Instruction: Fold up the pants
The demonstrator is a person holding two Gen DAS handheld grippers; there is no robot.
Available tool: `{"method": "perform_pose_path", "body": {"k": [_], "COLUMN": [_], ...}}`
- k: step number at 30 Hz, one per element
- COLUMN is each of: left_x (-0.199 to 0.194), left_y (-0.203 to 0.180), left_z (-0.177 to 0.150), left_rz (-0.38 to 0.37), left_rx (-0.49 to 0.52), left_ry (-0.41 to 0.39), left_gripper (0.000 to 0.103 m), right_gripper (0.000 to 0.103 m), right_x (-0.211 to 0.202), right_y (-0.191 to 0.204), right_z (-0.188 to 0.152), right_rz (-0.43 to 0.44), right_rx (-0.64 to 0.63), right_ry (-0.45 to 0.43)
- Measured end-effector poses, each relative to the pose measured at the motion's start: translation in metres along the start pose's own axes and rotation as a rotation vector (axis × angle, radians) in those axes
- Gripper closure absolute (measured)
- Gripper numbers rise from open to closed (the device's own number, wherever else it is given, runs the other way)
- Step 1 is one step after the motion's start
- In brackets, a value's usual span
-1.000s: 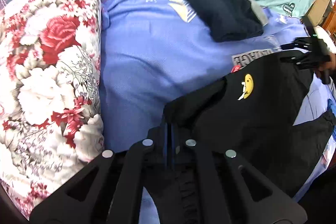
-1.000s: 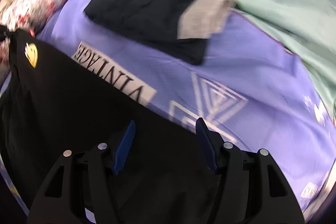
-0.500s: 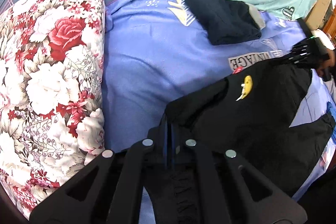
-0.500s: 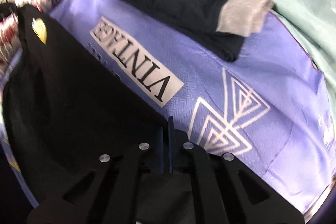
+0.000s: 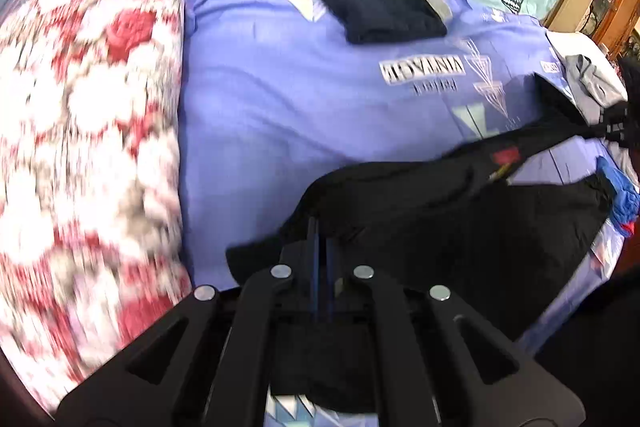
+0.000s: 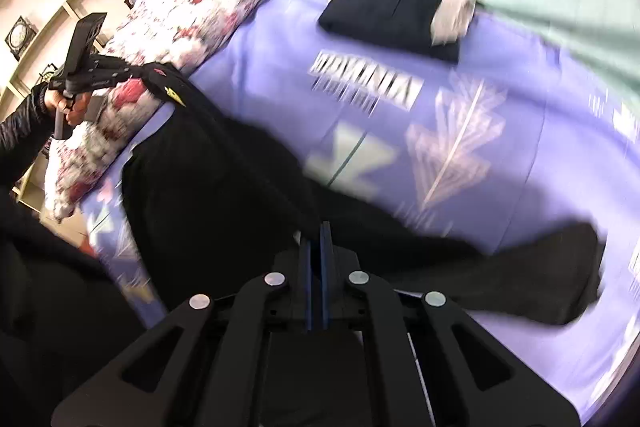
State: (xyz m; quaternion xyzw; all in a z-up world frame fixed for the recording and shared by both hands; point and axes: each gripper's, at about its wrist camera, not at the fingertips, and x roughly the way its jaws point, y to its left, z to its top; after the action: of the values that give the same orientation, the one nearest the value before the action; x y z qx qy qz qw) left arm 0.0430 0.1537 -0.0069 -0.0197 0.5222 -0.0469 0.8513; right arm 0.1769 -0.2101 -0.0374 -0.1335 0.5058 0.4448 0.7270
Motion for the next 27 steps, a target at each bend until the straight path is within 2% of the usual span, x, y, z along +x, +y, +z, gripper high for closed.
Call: {"method": "perform_pose_path", "body": {"k": [3,5,8,13,20,22,23,24,25,26,27], "left_x": [-0.003,-0.003,0.000,0.015,0.036,0.038,0.038,0.035,0.033,0.028,0.024], "left_y": [-0.005,-0.011,-0.016,-0.012,-0.010,-0.011,-0.012,-0.012,-0.013,-0.013,-0.013], "left_z": [-0.032,-0.051,-0.080,-0.112,-0.125,-0.126,-0.126,-0.126,-0.125,-0.125,-0.125], "left_rz": [-0.023,-0.028,-0.038,-0.020,0.008,0.009,0.014,0.017,0.015,0.003,-0.006], "left_rx": [-0.021,-0.020,-0.037,-0.088,-0.104,-0.107,-0.104,-0.102,-0.103,-0.107,-0.110], "left_ry": [0.049,0.082,0.124,0.163,0.217,0.229,0.234,0.237,0.238,0.236,0.234], "left_gripper": [0.100,0.100,0.100,0.098,0.095,0.095,0.094,0.094,0.093,0.093,0.093], "right_gripper": [0.100,0.100,0.100,0.100,0.098,0.093,0.086,0.076,0.070,0.058,0.050], "right_x": [0.014,0.030,0.047,0.063,0.072,0.078,0.083,0.087,0.090,0.091,0.089], "right_y": [0.017,0.032,0.042,0.060,0.077,0.081,0.084,0.086,0.089,0.094,0.098], "right_z": [-0.042,-0.071,-0.101,-0.127,-0.141,-0.145,-0.147,-0.149,-0.150,-0.151,-0.151], "right_rz": [0.051,0.040,0.075,0.071,0.050,0.025,0.008,0.000,-0.004,0.004,0.013], "right_rx": [0.100,0.123,0.199,0.218,0.181,0.163,0.159,0.159,0.155,0.142,0.132], "right_ry": [0.026,0.066,0.092,0.142,0.170,0.190,0.200,0.211,0.221,0.217,0.213]}}
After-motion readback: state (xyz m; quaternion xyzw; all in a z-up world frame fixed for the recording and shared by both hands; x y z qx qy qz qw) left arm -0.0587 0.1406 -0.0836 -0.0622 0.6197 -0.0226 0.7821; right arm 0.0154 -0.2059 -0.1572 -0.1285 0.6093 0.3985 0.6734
